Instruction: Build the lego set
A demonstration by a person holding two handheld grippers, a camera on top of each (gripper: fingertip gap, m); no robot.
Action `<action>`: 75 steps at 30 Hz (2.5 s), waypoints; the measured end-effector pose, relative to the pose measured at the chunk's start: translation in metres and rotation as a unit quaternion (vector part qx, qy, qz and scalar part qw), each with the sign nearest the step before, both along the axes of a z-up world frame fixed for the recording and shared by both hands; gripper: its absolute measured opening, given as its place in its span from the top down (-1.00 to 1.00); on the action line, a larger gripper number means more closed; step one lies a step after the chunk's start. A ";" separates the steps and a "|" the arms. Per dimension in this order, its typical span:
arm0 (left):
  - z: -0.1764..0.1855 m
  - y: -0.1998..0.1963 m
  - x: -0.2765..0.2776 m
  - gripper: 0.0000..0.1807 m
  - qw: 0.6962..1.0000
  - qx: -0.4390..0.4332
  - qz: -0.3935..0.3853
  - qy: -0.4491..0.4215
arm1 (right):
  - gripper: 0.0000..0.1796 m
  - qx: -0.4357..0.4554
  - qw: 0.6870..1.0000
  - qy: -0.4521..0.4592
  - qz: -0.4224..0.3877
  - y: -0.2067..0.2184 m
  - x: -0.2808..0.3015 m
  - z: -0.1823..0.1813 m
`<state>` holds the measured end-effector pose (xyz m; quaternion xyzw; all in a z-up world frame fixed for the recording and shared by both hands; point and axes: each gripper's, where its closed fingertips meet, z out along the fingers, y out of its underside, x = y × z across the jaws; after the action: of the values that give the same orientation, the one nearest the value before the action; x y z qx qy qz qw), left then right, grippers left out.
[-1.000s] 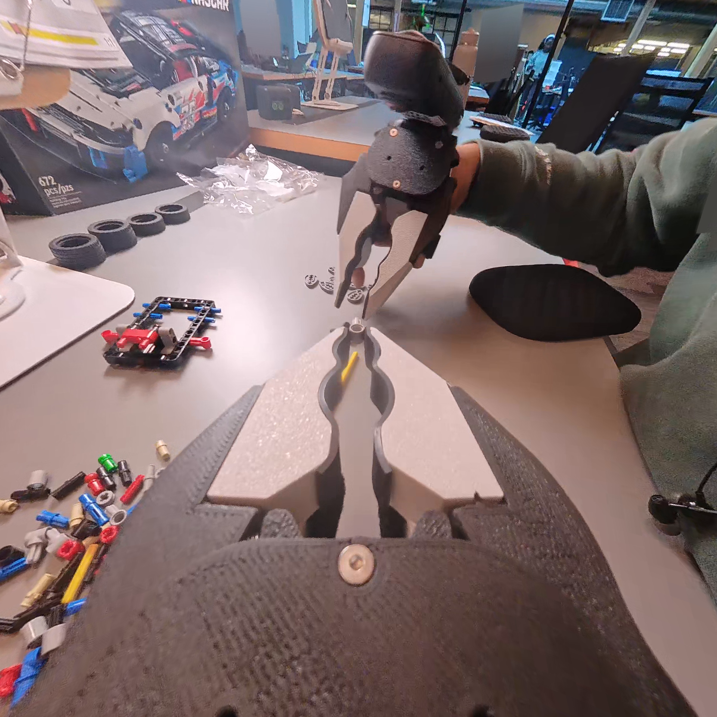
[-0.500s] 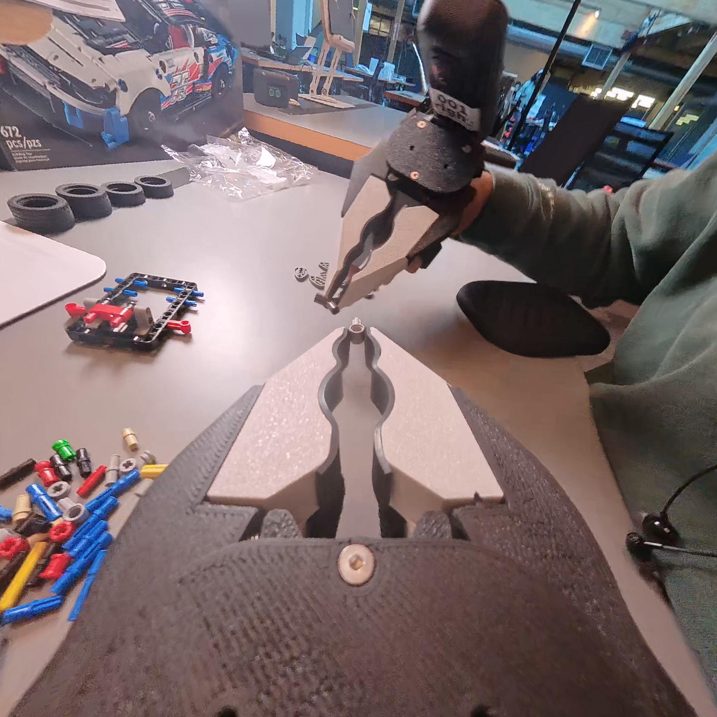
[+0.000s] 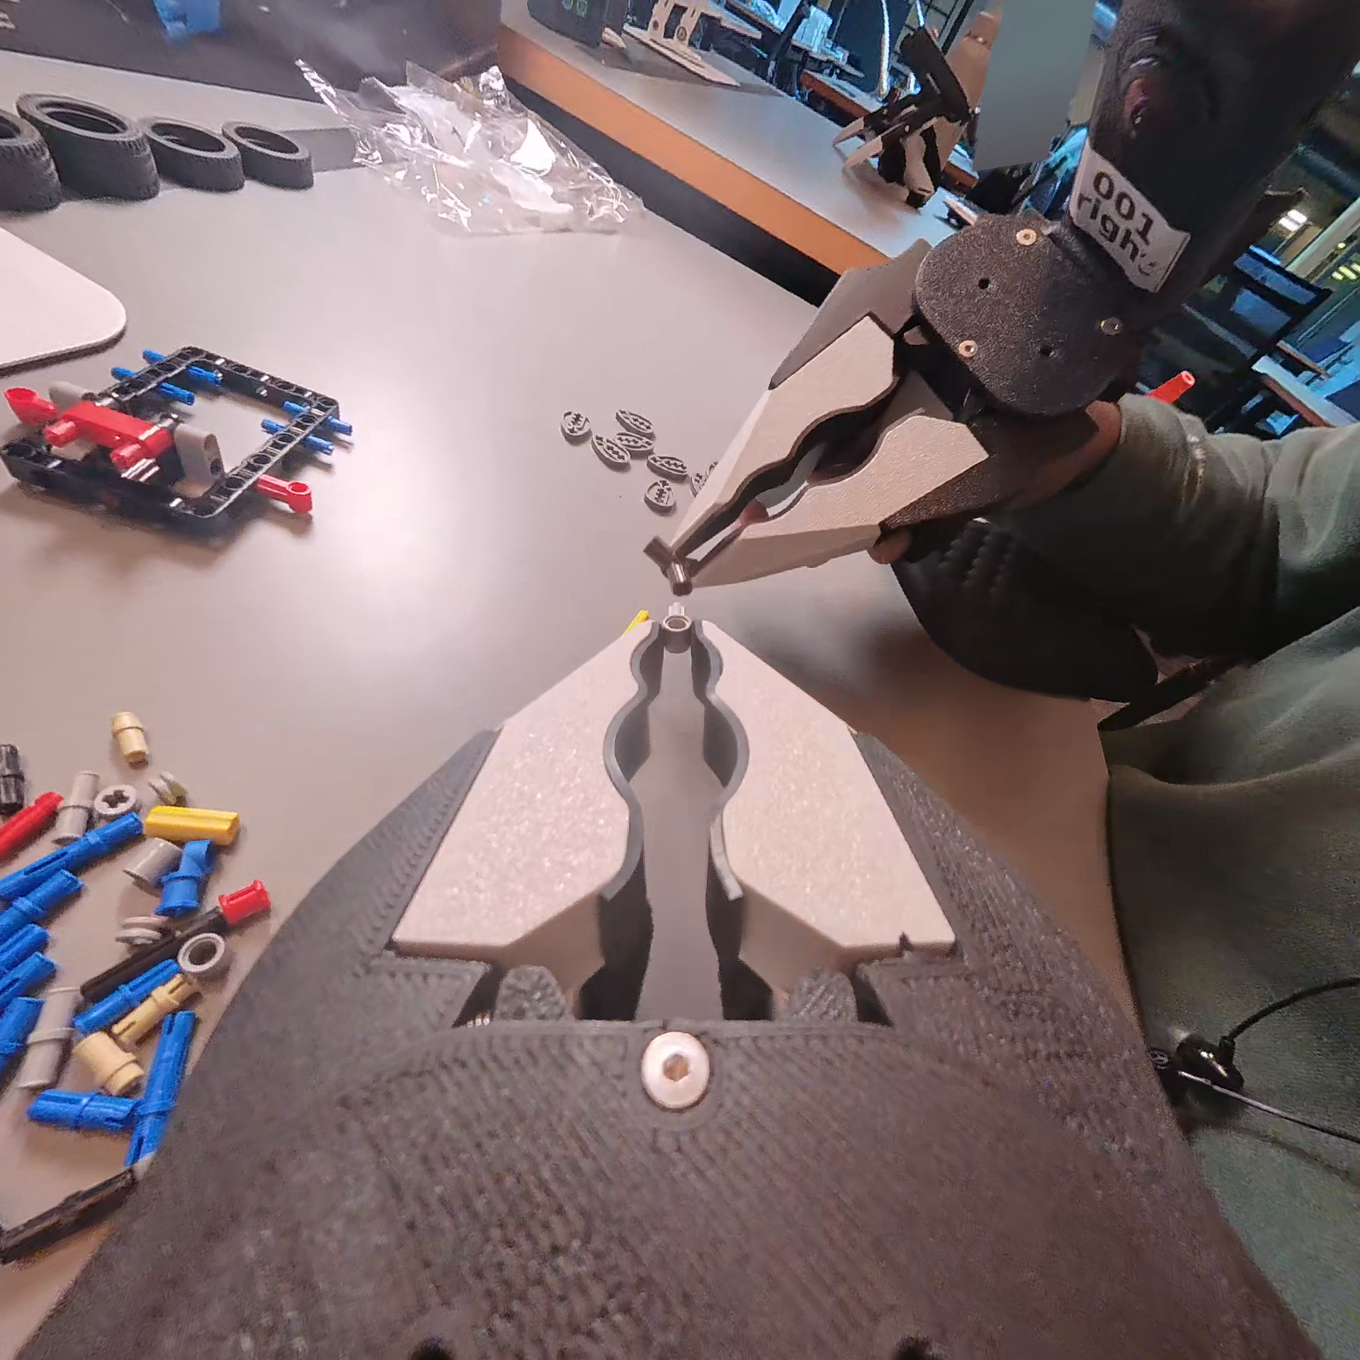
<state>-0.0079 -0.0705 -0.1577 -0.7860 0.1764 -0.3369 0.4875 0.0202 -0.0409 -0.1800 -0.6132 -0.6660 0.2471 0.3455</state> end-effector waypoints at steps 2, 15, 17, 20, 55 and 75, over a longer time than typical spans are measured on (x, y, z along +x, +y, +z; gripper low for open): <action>0.004 0.000 -0.001 0.94 1.000 0.003 0.003 -0.013 | 0.94 -0.001 0.998 0.055 0.007 -0.003 -0.007 0.015; 0.016 0.004 -0.011 0.94 0.992 -0.020 0.021 -0.120 | 0.94 0.019 0.988 0.152 0.009 -0.004 -0.021 0.029; 0.016 0.004 -0.010 0.94 0.991 -0.024 0.018 -0.130 | 0.94 0.024 0.988 0.153 0.005 -0.002 -0.021 0.029; 0.016 0.005 -0.008 0.94 0.990 -0.029 0.016 -0.138 | 0.94 0.046 0.987 0.151 0.000 -0.001 -0.022 0.030; 0.023 0.016 -0.009 0.94 0.984 -0.023 0.113 -0.137 | 0.95 0.114 0.977 0.172 -0.059 0.001 -0.032 0.038; 0.022 0.011 -0.006 0.94 0.985 -0.032 0.078 -0.150 | 0.95 0.113 0.975 0.187 -0.028 -0.007 -0.030 0.039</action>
<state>-0.0136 -0.0591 -0.1356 -0.7531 0.0287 -0.4176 0.5075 -0.0095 -0.0482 -0.1409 -0.5314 -0.5955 0.2707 0.5383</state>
